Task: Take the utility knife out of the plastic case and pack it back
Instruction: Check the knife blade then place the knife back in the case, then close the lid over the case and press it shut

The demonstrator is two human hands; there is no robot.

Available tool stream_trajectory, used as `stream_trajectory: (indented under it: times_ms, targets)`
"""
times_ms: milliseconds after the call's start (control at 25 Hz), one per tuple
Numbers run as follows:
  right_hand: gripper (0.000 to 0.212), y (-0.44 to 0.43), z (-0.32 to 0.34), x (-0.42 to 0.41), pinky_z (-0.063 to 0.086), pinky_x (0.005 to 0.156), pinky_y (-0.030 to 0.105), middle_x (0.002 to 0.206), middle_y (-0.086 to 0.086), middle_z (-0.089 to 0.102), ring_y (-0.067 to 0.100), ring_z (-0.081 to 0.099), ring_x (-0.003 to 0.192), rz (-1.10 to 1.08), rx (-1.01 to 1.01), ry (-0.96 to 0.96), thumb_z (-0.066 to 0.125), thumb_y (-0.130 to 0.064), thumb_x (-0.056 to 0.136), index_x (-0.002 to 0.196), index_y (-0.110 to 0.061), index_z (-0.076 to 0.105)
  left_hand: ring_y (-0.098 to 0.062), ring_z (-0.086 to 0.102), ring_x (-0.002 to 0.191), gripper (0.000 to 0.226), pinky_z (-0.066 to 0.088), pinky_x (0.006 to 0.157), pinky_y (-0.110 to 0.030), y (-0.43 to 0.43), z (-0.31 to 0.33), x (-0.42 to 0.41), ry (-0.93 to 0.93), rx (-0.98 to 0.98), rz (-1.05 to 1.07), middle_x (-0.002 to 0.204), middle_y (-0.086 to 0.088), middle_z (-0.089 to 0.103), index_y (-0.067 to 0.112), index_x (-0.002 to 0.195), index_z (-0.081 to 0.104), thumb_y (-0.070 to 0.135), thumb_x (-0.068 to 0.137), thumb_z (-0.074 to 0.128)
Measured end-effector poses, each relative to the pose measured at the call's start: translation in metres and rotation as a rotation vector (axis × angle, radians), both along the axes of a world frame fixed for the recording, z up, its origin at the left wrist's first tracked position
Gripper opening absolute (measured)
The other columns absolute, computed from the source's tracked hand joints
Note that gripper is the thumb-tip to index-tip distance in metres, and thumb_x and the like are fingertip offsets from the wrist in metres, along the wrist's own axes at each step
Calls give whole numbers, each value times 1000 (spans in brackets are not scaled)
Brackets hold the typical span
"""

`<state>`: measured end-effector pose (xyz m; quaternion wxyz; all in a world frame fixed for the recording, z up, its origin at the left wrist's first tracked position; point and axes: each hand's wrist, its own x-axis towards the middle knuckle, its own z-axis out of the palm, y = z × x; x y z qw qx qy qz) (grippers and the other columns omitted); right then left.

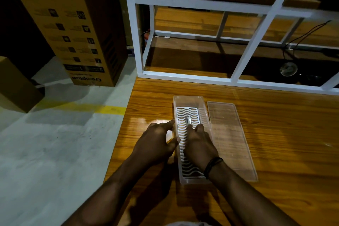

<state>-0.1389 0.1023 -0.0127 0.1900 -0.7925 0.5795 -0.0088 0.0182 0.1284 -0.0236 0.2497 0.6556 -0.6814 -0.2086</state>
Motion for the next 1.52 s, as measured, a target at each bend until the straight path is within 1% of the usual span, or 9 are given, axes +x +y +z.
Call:
stream_trajectory:
  times_ms: [240,360,520,760,840,1000,1120,1320,1520]
  targets:
    - [51,4,17,6,34,111,43,143,21,44,39,42,133,14,0,163,51,-9,95,143,-1,39,-1,68,84,65,61,79,-33,-1,2,-5,102,92,67,101,16,71,35,151,50,35,88,69]
    - [40,2,20,-3,50,99,43,120,22,62,41,59,115,74,-195,-77,61,-1,86,125,3,60,-3,73,70,64,64,72,-34,-1,6,-9,223,142,95,92,15,70,34,150,51,28,90,72]
    - [35,-20,25,-38,49,97,33,122,15,64,31,64,107,-234,-282,-375,61,-6,89,123,-8,67,-12,76,63,62,65,69,-36,1,8,-10,313,191,144,90,15,70,31,150,51,22,93,73]
    - [59,-38,-1,-99,45,103,52,137,22,48,43,47,127,-653,113,204,64,-47,88,133,-11,48,-18,78,66,60,66,70,-42,2,6,-6,397,226,193,94,10,71,28,148,54,16,93,73]
    - [74,-36,-1,-105,47,103,52,136,22,46,42,48,126,-731,177,245,70,-56,82,134,-10,44,-20,78,65,60,66,68,-44,0,5,-5,431,240,214,98,7,72,26,148,54,15,92,73]
    - [73,-38,3,-111,58,83,47,121,19,62,39,64,104,-767,157,11,87,-47,68,122,-9,54,-18,77,61,56,67,64,-43,-1,3,-7,443,237,251,101,3,72,23,145,57,18,92,73]
    - [45,-39,24,-113,51,60,33,109,14,70,29,63,84,-664,183,-223,83,-23,78,115,-6,64,-20,78,60,54,67,65,-46,1,3,-8,468,232,258,102,2,72,23,144,59,16,92,73]
    - [35,-27,58,-90,60,82,46,103,5,76,26,72,89,-561,162,-501,66,-8,83,116,-20,71,-25,78,60,56,67,63,-48,1,4,-7,485,210,244,96,4,70,25,145,58,12,92,73]
    - [25,-13,71,-55,56,72,32,93,-9,78,15,74,87,-476,234,-753,66,-8,83,98,-24,77,-25,78,61,61,67,65,-47,0,3,-4,473,212,227,101,0,72,26,149,55,13,92,74]
